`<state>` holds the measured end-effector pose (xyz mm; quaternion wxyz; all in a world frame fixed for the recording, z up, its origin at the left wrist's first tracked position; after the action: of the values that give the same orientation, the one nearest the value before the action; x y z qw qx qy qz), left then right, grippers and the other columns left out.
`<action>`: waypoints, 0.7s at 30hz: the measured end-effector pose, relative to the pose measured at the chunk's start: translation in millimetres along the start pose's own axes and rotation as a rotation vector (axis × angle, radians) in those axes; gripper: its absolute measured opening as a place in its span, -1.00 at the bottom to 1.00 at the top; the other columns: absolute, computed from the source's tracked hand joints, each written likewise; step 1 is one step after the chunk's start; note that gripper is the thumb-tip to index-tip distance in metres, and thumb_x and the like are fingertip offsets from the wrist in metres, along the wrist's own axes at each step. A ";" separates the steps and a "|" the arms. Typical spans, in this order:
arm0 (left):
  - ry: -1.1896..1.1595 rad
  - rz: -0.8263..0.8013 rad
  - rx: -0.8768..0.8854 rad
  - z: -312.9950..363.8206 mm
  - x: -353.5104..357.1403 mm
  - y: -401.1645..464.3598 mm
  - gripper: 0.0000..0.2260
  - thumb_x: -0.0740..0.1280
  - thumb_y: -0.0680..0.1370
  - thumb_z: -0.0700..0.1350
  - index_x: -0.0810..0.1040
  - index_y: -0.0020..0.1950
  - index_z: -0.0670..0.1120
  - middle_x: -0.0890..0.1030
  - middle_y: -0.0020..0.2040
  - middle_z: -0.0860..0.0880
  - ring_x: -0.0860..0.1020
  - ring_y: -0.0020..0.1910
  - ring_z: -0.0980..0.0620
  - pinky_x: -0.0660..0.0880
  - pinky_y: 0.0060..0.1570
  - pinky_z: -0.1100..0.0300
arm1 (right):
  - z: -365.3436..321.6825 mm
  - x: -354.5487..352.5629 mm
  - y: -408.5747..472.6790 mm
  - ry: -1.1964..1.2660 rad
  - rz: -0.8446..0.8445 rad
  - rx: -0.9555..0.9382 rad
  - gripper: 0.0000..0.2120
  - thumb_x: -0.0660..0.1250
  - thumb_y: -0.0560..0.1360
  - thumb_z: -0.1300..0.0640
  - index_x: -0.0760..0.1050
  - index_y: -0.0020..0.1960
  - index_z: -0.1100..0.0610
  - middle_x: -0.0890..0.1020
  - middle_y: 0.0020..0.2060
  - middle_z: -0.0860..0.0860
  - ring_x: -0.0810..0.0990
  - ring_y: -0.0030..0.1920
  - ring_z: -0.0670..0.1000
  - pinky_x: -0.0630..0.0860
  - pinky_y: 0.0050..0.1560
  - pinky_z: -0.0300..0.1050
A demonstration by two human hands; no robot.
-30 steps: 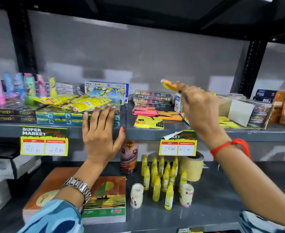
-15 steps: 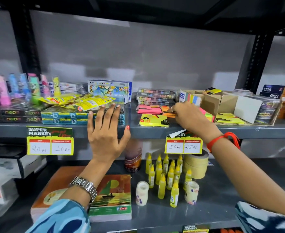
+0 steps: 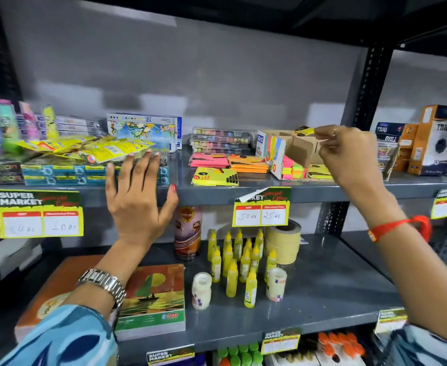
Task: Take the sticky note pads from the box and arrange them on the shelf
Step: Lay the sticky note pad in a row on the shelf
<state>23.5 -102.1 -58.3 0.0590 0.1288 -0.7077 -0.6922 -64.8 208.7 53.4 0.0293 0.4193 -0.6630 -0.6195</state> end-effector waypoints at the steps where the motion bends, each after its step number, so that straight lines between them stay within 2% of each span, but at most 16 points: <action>1: -0.003 0.004 -0.006 0.5 0.1 0.1 -0.51 0.09 0.60 0.10 0.47 0.37 -0.17 0.55 0.29 -0.13 0.42 0.30 -0.15 0.07 0.46 -0.07 | 7.6 -1.4 0.2 -0.032 -0.040 0.030 -0.64 0.26 0.38 0.37 0.60 0.14 0.21 0.70 -0.02 0.24 0.66 -0.02 0.23 0.56 0.12 0.05; 5: -0.022 0.003 -0.018 0.0 -0.6 0.5 -0.50 0.07 0.60 0.11 0.46 0.38 -0.17 0.55 0.29 -0.13 0.41 0.29 -0.15 0.03 0.47 -0.05 | 21.5 1.2 -5.8 -0.096 -0.203 0.048 -0.74 0.38 0.45 0.24 0.58 0.11 0.31 0.65 0.06 0.27 0.59 0.07 0.25 0.48 0.10 0.01; 9: -0.030 -0.006 -0.020 0.2 -0.7 0.2 -0.50 0.06 0.61 0.11 0.46 0.38 -0.18 0.54 0.29 -0.14 0.40 0.29 -0.15 0.01 0.47 -0.04 | 29.2 8.2 -11.1 -0.125 -0.307 0.174 -0.66 0.39 0.48 0.09 0.54 0.16 0.29 0.62 0.09 0.27 0.53 0.14 0.27 0.46 0.08 0.01; 12: -0.026 -0.015 -0.018 -0.1 -0.7 0.3 -0.50 0.06 0.61 0.12 0.45 0.38 -0.18 0.54 0.30 -0.15 0.41 0.29 -0.16 0.00 0.47 -0.03 | 33.2 15.9 -8.7 -0.196 -0.399 0.197 -0.58 0.38 0.47 -0.01 0.52 0.15 0.30 0.60 0.11 0.29 0.52 0.14 0.30 0.47 0.09 0.06; 18: -0.016 -0.024 -0.008 -0.6 -2.1 0.3 -0.50 0.06 0.62 0.11 0.44 0.38 -0.19 0.54 0.30 -0.16 0.39 0.29 -0.16 0.01 0.47 -0.04 | 38.7 19.1 -1.2 -0.231 -0.468 0.218 -0.51 0.40 0.42 -0.11 0.53 0.13 0.27 0.60 0.11 0.29 0.52 0.16 0.30 0.46 0.14 0.07; 21: -0.016 -0.032 -0.002 -1.3 -2.7 0.6 -0.50 0.07 0.61 0.10 0.43 0.39 -0.19 0.53 0.30 -0.16 0.38 0.30 -0.15 0.01 0.47 -0.05 | 36.0 17.3 2.1 -0.214 -0.431 0.248 -0.52 0.43 0.39 -0.11 0.56 0.10 0.26 0.61 0.10 0.27 0.51 0.17 0.28 0.45 0.14 0.05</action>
<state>26.3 -102.7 -57.4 0.0426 0.1346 -0.7054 -0.6946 -97.3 226.9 38.5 -0.2250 0.4831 -0.6286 -0.5664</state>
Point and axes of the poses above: each hand's wrist, its own y-axis towards the middle knuckle, its own x-axis out of the palm, z = x × y, the point moved 1 cm from there along y, towards the middle knuckle
